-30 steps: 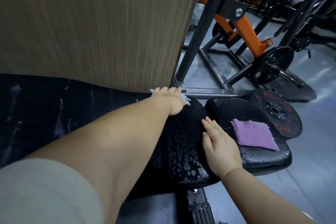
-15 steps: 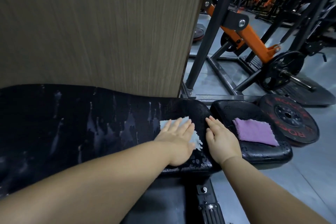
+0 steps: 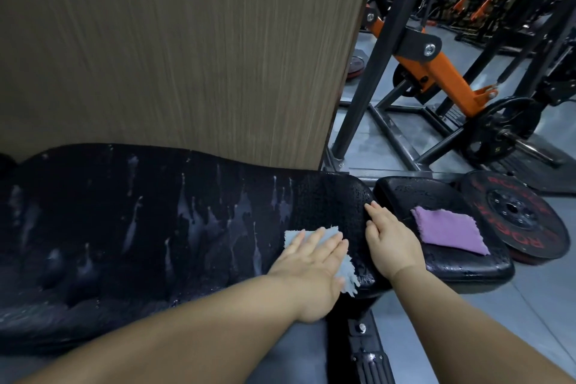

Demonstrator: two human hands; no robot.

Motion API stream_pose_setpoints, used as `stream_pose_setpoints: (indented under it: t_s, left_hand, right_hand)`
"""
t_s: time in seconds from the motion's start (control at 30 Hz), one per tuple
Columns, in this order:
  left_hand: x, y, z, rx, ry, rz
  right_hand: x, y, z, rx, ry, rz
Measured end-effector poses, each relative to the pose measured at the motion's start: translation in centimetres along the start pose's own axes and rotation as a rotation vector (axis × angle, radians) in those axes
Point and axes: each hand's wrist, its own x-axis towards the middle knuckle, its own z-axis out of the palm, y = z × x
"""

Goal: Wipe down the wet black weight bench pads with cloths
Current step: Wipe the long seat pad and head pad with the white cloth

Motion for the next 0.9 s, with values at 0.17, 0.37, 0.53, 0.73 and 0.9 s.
stream_pose_setpoints:
  t_s: [0.17,0.37,0.53,0.73,0.9]
  left_hand:
    - [2.2,-0.8,-1.1,-0.019,-0.005,-0.026]
    - [5.2,-2.7,-2.6,-0.062,-0.003,-0.059]
    - [7.8,-5.0,-3.9,-0.096,0.018,-0.091]
    - [11.4,-7.8,-5.5,-0.101,0.029,-0.146]
    - [13.6,-9.3,-6.8,-0.102,0.014,-0.188]
  right_hand:
    - [0.0,0.0,0.1,0.011,0.006,0.001]
    - [0.1,0.1,0.3,0.009,0.018,-0.002]
    - [0.1,0.2,0.4,0.01,0.032,-0.011]
    - [0.4,0.4,0.6,0.006,0.042,-0.022]
    - [0.5,0.5,0.7,0.008,0.054,-0.021]
